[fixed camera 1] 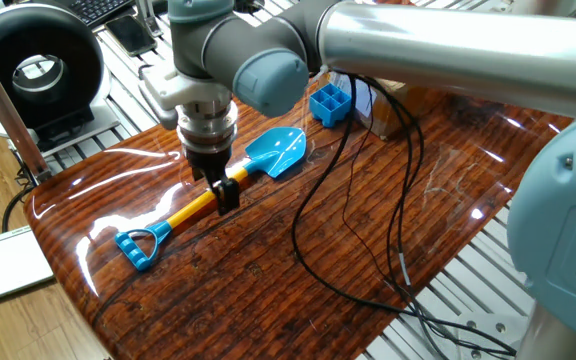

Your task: Use a shovel to scoop up an object

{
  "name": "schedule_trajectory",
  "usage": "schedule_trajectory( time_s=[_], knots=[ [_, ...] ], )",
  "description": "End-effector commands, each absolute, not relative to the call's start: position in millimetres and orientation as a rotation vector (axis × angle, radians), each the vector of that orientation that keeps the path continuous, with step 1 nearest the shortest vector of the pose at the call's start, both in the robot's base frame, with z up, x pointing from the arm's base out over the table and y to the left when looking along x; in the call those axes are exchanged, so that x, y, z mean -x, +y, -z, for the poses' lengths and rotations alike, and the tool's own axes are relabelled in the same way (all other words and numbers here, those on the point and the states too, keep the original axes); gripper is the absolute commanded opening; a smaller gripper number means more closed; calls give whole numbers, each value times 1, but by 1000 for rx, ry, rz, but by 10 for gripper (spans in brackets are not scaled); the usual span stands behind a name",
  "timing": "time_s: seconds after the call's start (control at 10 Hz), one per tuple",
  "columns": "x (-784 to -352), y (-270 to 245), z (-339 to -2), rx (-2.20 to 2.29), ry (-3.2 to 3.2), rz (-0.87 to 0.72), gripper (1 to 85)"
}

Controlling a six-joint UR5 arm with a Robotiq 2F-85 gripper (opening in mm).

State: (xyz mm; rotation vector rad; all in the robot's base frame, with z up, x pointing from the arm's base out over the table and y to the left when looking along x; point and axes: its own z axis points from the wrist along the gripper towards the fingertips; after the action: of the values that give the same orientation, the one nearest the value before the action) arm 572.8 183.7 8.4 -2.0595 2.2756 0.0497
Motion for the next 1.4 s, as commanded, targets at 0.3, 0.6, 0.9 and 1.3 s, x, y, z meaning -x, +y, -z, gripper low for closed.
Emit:
schedule_trajectory(
  time_s=[0.3, 0.6, 0.9, 1.3],
  knots=[
    [-572, 193, -1, 2039, 2283, -65, 827],
    [-568, 194, 0, 2050, 2283, -79, 797],
    [-566, 195, 3, 2027, 2293, -84, 727],
    [-566, 196, -1, 1901, 2399, -90, 13]
  ],
)
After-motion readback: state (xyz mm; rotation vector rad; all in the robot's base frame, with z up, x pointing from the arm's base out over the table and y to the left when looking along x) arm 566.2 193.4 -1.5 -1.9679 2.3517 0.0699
